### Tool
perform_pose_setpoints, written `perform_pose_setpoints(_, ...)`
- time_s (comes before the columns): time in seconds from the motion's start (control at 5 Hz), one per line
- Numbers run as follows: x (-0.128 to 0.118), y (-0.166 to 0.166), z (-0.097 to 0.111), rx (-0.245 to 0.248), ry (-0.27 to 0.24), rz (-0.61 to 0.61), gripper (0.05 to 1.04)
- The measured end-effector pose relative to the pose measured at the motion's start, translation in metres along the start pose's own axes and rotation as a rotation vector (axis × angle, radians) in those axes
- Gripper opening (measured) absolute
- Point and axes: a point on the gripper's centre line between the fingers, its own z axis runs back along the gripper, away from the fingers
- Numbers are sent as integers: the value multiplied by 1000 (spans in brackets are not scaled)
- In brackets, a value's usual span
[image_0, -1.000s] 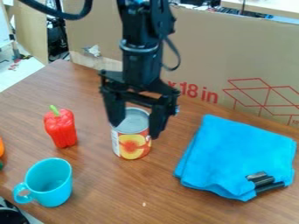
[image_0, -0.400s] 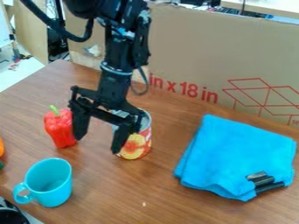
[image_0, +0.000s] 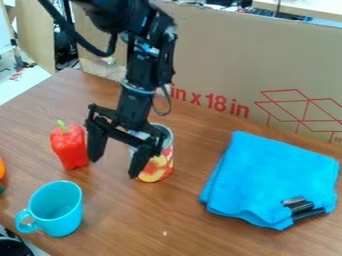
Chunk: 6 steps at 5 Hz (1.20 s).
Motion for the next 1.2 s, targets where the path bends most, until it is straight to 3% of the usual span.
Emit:
perform_pose_setpoints(0.4,23,-28,-10,-161,-55,-79,1001)
perform_pose_setpoints(0.6,49,-40,9,-210,-121,-81,1001)
perform_pose_setpoints(0.8,75,-49,25,-246,-171,-51,1001)
perform_pose_setpoints(1.0,91,-51,36,-276,-189,-28,1001)
perform_pose_setpoints(1.2,92,-45,37,-262,-183,3,1001)
